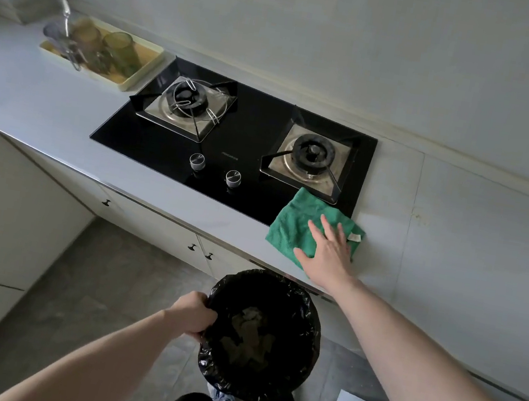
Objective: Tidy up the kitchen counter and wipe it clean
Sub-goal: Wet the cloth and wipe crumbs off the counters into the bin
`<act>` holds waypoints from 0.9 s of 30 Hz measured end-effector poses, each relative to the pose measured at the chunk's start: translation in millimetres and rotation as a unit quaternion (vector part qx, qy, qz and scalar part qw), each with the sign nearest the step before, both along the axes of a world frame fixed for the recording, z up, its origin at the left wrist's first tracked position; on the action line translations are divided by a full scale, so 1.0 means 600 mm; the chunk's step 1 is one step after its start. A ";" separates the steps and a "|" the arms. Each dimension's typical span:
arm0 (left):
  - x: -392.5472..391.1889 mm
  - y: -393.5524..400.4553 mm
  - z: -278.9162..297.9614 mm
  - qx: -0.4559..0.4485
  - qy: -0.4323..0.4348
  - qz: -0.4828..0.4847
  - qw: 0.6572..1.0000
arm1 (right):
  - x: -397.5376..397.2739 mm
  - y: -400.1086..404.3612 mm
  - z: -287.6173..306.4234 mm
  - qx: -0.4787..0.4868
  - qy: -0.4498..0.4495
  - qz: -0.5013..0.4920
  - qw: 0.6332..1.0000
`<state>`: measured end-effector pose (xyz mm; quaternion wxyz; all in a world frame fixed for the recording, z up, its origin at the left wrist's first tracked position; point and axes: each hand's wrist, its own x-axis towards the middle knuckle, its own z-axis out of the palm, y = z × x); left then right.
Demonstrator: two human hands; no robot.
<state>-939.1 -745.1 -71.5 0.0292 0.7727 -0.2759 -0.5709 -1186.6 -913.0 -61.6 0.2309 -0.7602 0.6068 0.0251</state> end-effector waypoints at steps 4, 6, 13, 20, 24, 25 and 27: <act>0.015 -0.003 -0.012 -0.005 -0.006 0.022 1.000 | 0.030 -0.030 -0.026 0.041 0.023 0.002 0.999; 0.019 -0.005 -0.016 -0.006 -0.014 0.025 1.000 | 0.047 -0.029 -0.041 0.046 0.036 0.017 0.998; 0.042 -0.008 -0.035 0.003 -0.022 0.024 0.999 | -0.025 0.005 -0.062 -0.054 -0.001 0.011 0.998; 0.058 -0.006 -0.027 0.005 -0.010 0.038 0.999 | -0.085 -0.004 -0.041 -0.119 -0.099 -0.108 0.982; 0.092 0.000 -0.025 0.004 -0.016 0.053 0.998 | 0.016 -0.054 0.018 -0.142 -0.147 -0.048 0.978; 0.103 0.004 -0.026 0.004 -0.019 0.060 0.998 | 0.047 -0.064 0.031 -0.144 -0.156 -0.031 0.977; 0.126 0.014 -0.030 0.001 -0.023 0.080 0.996 | 0.103 -0.079 0.056 -0.138 -0.175 -0.008 0.975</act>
